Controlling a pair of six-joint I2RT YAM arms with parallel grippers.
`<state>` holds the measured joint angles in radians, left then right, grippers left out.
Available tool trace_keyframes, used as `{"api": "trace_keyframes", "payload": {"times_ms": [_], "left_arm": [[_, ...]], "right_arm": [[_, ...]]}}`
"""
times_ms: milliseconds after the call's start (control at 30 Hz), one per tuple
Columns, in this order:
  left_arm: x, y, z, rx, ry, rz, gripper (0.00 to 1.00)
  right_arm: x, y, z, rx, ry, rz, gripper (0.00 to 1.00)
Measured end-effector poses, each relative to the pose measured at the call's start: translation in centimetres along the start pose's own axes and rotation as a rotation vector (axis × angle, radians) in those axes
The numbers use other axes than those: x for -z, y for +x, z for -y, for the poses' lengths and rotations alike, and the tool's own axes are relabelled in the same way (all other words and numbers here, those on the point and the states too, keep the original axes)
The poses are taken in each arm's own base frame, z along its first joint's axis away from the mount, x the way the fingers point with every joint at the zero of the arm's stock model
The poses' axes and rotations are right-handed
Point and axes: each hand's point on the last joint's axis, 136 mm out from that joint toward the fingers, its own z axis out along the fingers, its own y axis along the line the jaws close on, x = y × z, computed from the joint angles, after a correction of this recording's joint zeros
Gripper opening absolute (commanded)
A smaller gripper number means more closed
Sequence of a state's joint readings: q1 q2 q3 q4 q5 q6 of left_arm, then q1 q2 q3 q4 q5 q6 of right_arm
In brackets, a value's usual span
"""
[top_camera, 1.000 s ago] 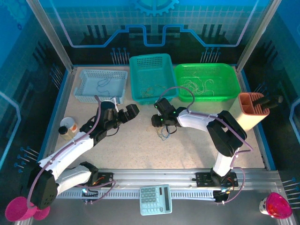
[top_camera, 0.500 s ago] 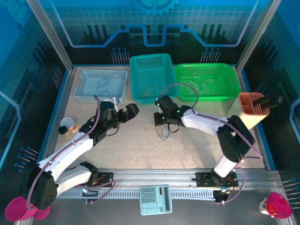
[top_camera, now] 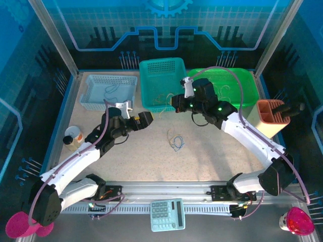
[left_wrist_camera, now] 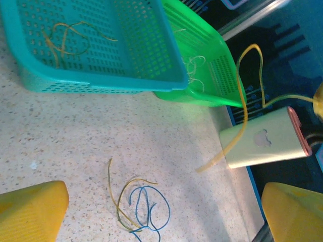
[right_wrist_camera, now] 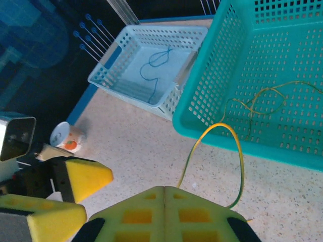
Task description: Untangle the cables
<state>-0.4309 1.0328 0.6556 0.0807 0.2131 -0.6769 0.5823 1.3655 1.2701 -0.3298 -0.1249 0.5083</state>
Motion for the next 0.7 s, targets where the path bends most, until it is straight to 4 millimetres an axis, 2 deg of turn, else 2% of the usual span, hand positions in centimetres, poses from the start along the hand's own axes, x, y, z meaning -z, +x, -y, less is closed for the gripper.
{"api": "trace_keyframes", "payload": {"times_ms": [133, 367, 533, 700], "left_arm": [[0.3, -1.0, 2.3, -0.065, 0.074, 0.003, 0.99], [-0.1, -2.4, 5.8, -0.152, 0.186, -0.020, 0.99], [-1.1, -2.5, 6.5, -0.173, 0.219, -0.052, 0.99], [-2.3, -1.7, 6.4, -0.170, 0.233, -0.095, 0.98]], "right_arm": [[0.9, -0.7, -0.8, 0.004, -0.032, 0.004, 0.00], [1.7, -0.5, -1.6, 0.005, -0.066, -0.009, 0.00], [2.1, -0.6, -2.2, 0.007, -0.090, -0.009, 0.00], [2.5, -0.6, -2.6, 0.007, -0.106, -0.006, 0.00]]}}
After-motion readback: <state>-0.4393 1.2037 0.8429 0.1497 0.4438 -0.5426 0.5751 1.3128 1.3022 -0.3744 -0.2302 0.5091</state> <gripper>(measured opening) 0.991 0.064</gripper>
